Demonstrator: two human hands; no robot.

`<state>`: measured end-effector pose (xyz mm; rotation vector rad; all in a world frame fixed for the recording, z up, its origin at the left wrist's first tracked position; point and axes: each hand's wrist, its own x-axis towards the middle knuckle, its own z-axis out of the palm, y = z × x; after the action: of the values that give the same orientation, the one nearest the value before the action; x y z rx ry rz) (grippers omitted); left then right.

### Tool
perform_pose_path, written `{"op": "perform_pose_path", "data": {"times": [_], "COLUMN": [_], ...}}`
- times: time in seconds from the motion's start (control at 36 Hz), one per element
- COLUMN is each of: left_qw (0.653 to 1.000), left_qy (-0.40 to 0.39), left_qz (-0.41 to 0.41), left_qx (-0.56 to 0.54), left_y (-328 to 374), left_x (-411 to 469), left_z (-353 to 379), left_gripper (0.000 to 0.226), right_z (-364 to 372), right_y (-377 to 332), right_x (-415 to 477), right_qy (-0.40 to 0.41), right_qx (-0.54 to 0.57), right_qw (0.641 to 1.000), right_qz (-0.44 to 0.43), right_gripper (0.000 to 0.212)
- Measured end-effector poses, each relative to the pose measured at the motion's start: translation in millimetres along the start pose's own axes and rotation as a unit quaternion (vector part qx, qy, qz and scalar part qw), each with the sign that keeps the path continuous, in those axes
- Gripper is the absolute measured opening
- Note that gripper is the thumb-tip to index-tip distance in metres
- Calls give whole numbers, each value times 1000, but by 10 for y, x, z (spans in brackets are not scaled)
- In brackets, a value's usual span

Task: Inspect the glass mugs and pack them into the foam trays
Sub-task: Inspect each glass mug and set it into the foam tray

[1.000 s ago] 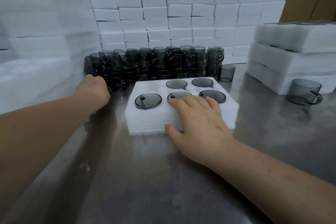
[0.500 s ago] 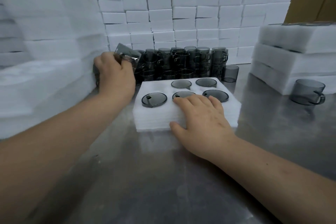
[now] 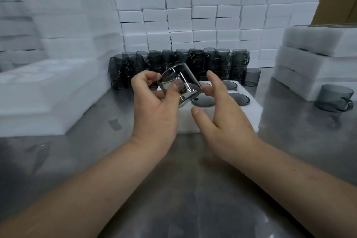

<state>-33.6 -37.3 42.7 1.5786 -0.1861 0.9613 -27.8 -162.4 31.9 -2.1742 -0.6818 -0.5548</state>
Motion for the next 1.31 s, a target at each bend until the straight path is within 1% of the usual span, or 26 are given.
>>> {"op": "perform_pose_path", "data": {"times": [0.08, 0.19, 0.33, 0.39, 0.47, 0.56, 0.64, 0.69, 0.78, 0.83, 0.92, 0.94, 1.03, 1.14, 1.31], "left_qw": [1000, 999, 998, 996, 986, 981, 980, 976, 978, 977, 973, 971, 965, 963, 963], "left_qy": [-15, -25, -29, -44, -74, -88, -117, -132, -140, -146, -155, -159, -167, -157, -164], "left_qz": [-5, 20, 26, 54, 130, 148, 142, 140, 102, 81, 67, 65, 59, 48, 45], "left_qx": [3, 41, 52, 52, 77, 86, 80, 99, 115, 131, 159, 169, 194, 215, 210], "left_y": [-30, -42, -22, -7, 8, 4, 13, 2, -12, -21, -39, -46, -56, -42, -22], "left_x": [-25, -108, -132, -129, -138, -162, -173, -178, -197, -205, -202, -198, -189, -189, -174], "left_z": [-45, -88, -112, -133, -153, -145, -156, -167, -164, -158, -164, -168, -174, -161, -154], "left_gripper": [28, 38, 29, 24, 11, 21, 33, 42, 56, 62, 68, 71, 78, 83, 78], "right_z": [0, -10, 24, 43, 61, 50, 31, 25, 18, 4, -2, -5, 2, 30, 51], "right_y": [-11, -40, -29, -26, -22, -28, -59, -68, -49, -48, -49, -56, -62, -47, -7], "right_x": [-8, -18, -36, -38, -40, -32, -12, -9, -21, -32, -44, -47, -49, -49, -24], "right_qy": [-3, -18, -21, -18, -6, 24, 46, 52, 63, 72, 77, 75, 71, 63, 61], "right_qx": [8, 19, 51, 83, 115, 149, 203, 240, 275, 291, 298, 311, 347, 368, 397], "right_qw": [1000, 999, 998, 996, 993, 988, 978, 969, 959, 954, 951, 947, 935, 928, 915], "right_qz": [-13, -24, -25, -10, 16, 21, 27, 30, 21, 22, 23, 24, 16, 10, 27], "right_gripper": [75, 75, 76, 76, 75, 71, 70, 69, 61, 50, 23, 20, 18, 18, 21]}}
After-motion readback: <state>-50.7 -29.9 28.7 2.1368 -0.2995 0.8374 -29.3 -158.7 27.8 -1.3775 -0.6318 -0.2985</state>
